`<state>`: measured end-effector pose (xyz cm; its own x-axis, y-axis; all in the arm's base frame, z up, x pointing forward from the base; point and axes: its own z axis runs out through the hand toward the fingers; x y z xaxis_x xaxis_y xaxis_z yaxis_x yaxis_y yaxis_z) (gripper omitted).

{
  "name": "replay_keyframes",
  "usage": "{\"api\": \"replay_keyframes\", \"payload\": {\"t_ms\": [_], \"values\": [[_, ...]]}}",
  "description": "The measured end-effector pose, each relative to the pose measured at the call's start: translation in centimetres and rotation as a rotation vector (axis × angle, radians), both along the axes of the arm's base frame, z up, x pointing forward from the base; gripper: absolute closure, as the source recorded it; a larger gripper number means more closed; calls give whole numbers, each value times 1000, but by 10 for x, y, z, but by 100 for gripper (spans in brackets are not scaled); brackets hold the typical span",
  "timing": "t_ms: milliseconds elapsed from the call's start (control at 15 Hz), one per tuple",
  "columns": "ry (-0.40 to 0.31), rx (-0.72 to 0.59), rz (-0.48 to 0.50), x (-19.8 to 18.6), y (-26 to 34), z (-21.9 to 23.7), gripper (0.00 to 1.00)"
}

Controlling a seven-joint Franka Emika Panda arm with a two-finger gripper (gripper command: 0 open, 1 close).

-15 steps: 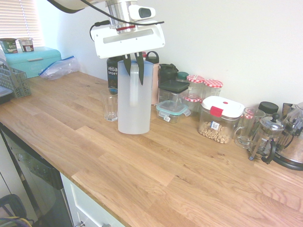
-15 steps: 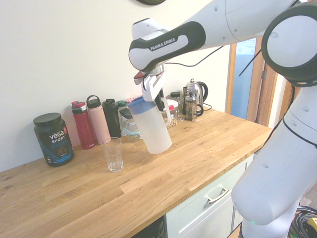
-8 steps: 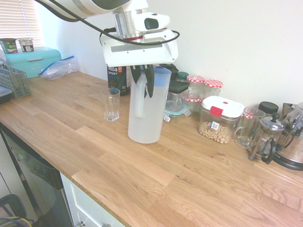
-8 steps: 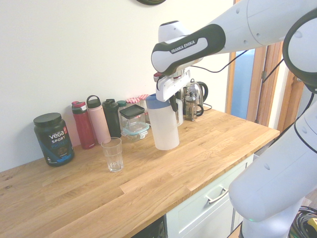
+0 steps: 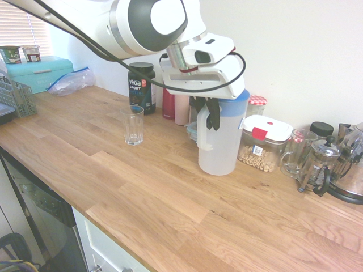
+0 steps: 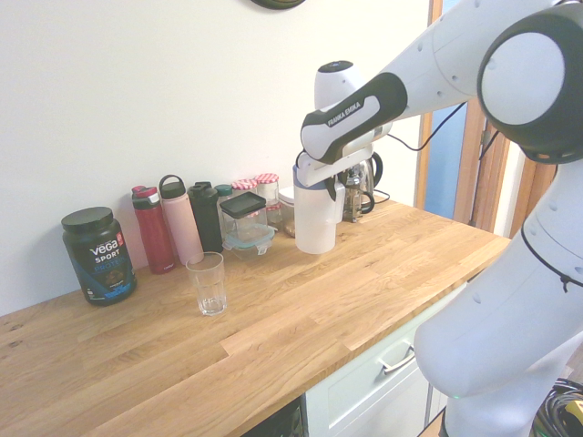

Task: Pour me some water

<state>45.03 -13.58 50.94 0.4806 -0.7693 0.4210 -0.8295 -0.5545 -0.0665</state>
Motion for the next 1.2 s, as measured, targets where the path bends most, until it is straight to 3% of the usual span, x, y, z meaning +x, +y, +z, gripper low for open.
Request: {"api": "replay_keyframes", "payload": {"t_ms": [200, 600, 667, 1200], "values": [[80, 19, -3, -2, 6, -11, 100], [96, 25, 2, -1, 10, -8, 100], [98, 23, 2, -2, 10, -8, 0], [119, 11, -3, -5, 7, -13, 0]]}}
